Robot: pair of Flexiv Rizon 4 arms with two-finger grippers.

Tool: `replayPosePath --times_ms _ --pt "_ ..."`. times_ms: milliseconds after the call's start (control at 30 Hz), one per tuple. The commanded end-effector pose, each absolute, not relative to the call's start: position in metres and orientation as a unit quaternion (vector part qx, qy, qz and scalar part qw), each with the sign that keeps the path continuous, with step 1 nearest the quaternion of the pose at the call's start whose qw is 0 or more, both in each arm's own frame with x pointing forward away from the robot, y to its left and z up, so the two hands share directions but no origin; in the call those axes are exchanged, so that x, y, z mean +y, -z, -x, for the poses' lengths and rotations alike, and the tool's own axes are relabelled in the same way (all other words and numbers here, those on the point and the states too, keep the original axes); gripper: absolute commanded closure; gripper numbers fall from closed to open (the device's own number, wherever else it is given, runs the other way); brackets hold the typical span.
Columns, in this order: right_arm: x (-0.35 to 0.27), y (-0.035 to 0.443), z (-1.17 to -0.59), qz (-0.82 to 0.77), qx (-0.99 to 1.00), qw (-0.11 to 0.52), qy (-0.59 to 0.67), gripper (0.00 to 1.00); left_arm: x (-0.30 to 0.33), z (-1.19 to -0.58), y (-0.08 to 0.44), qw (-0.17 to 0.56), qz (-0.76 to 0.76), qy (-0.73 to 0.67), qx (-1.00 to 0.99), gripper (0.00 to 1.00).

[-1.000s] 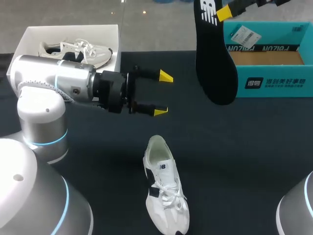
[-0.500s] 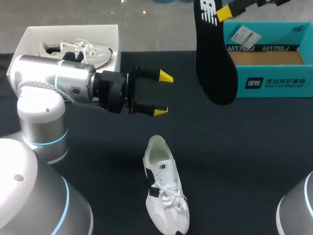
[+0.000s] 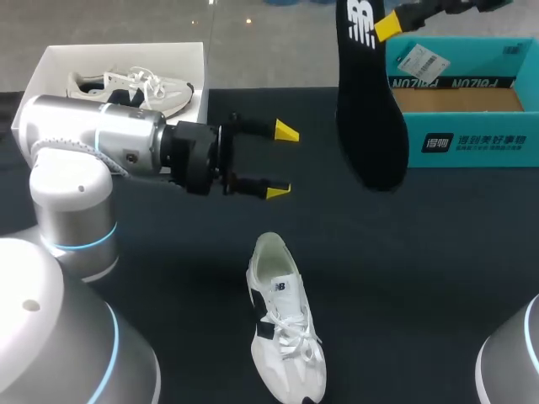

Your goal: Take the shoe out of the shoebox, open the shoe tongue, remove and reinsert the insole, then place the shoe into the shoebox

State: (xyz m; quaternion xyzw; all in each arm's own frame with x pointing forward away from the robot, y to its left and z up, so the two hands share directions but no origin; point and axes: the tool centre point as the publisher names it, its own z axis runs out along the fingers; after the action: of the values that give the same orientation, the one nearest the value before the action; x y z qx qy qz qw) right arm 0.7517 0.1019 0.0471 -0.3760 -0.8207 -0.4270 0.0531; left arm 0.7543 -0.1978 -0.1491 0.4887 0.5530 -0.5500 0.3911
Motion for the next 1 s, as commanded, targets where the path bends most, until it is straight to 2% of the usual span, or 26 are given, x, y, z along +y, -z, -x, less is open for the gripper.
replayPosePath --times_ms 33,600,1000 --pt "0.103 -0.029 -0.752 0.391 -0.805 0.085 0.439 1.0 -0.199 -0.755 0.151 0.395 -0.49 0.559 0.54 0.0" --pt "0.109 0.02 -0.748 0.445 -0.737 0.218 0.46 1.0 -0.199 -0.758 0.131 0.457 -0.524 0.543 0.471 0.0" --pt "0.119 0.05 -0.753 0.448 -0.718 0.27 0.459 1.0 -0.196 -0.756 0.128 0.483 -0.529 0.536 0.447 0.0"
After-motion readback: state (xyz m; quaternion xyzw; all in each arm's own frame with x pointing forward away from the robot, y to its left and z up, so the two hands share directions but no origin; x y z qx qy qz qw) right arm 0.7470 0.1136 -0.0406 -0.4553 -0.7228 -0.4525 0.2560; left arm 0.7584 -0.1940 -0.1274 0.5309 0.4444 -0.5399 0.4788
